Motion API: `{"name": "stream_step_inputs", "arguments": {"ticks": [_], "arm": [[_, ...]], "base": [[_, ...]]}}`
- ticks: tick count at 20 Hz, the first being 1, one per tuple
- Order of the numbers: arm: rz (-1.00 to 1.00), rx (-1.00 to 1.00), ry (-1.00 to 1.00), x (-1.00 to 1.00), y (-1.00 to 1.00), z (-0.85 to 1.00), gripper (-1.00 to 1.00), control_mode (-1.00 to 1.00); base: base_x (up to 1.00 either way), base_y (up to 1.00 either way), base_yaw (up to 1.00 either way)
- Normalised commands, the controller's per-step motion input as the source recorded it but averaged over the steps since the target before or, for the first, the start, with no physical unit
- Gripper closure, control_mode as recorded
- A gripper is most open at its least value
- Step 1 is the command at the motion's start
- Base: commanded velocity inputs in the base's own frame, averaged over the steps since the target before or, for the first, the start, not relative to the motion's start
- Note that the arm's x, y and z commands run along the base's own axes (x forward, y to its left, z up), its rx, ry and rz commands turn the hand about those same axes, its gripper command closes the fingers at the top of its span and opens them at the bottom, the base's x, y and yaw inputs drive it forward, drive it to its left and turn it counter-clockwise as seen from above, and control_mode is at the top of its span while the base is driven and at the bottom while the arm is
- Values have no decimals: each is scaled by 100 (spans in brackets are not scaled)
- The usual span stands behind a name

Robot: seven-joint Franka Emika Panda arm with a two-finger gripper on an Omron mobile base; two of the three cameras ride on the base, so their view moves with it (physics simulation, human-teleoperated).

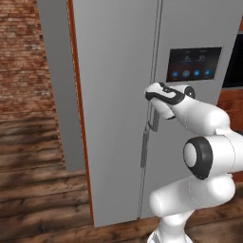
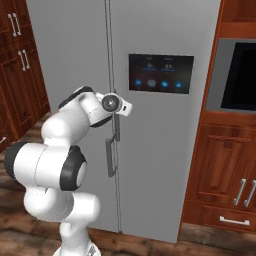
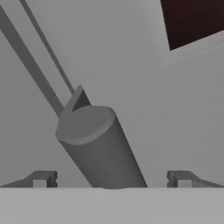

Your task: Open the fridge, remove the kiwi, cucumber, and chicken drumstick, and place them on any counter.

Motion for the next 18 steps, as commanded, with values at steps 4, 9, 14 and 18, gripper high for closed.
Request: {"name": "stream_step_inputs", "arguments": {"ticks": [4, 9, 14, 18], "arm": [[0, 0, 3, 51, 0, -5, 100, -100], [0, 0, 2, 7, 0, 0, 100, -100], [-5, 0, 0, -79, -38, 0, 100, -100], [0, 0, -13, -100, -77, 0, 100, -100]], "base": [[0, 0, 0], [0, 0, 0], [0, 0, 0], [0, 0, 0]]}}
